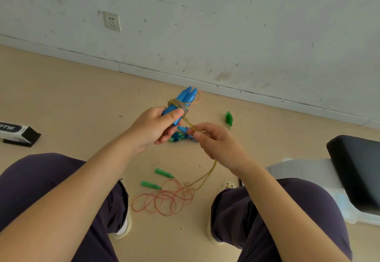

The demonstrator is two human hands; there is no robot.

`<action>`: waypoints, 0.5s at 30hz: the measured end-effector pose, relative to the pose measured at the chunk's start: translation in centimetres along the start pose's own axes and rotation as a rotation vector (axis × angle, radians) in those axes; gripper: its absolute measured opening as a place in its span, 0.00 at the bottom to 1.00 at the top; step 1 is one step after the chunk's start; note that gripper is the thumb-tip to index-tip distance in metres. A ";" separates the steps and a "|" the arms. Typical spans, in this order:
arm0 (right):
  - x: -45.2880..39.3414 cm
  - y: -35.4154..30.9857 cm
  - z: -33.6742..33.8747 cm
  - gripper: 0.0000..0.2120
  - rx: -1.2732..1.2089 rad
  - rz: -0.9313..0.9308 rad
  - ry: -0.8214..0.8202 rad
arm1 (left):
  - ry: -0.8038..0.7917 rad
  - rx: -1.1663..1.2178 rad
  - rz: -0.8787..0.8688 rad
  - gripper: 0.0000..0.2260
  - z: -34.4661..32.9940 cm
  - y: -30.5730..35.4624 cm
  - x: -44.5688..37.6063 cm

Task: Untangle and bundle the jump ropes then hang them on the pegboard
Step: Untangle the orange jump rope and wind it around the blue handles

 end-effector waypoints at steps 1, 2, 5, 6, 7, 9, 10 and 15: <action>-0.1 -0.4 0.6 0.06 0.077 0.011 0.042 | 0.018 -0.042 0.007 0.17 0.3 -0.2 0.0; -0.2 -0.8 1.1 0.07 0.148 0.024 0.070 | 0.028 -0.073 0.013 0.16 0.4 -0.4 0.0; 0.0 -2.0 1.6 0.09 0.283 0.060 0.055 | 0.064 -0.143 0.028 0.15 0.4 -0.9 -0.2; 0.1 -2.4 1.5 0.10 0.320 0.076 0.041 | 0.091 -0.172 0.034 0.15 0.5 -1.0 -0.4; 0.2 -2.8 1.6 0.11 0.353 0.095 0.037 | 0.121 -0.205 0.042 0.16 0.7 -1.2 -0.6; 0.4 -3.8 2.1 0.11 0.387 0.148 0.066 | 0.124 -0.276 0.066 0.16 0.6 -1.7 -0.8; 0.4 -4.2 2.7 0.11 0.384 0.174 0.096 | 0.076 -0.322 0.079 0.16 0.1 -2.0 -0.9; 0.5 -5.6 3.6 0.07 0.422 0.276 0.147 | -0.311 -0.562 0.158 0.15 -4.1 -4.0 0.2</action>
Point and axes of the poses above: each hand's wrist, its own x-axis away from the middle knuckle, its own z-axis out of the back of the hand, y = z × x, the point moved 10 cm from there along -x, towards the middle knuckle, and after that the axes turned 9 degrees about z, right-handed, at the moved point
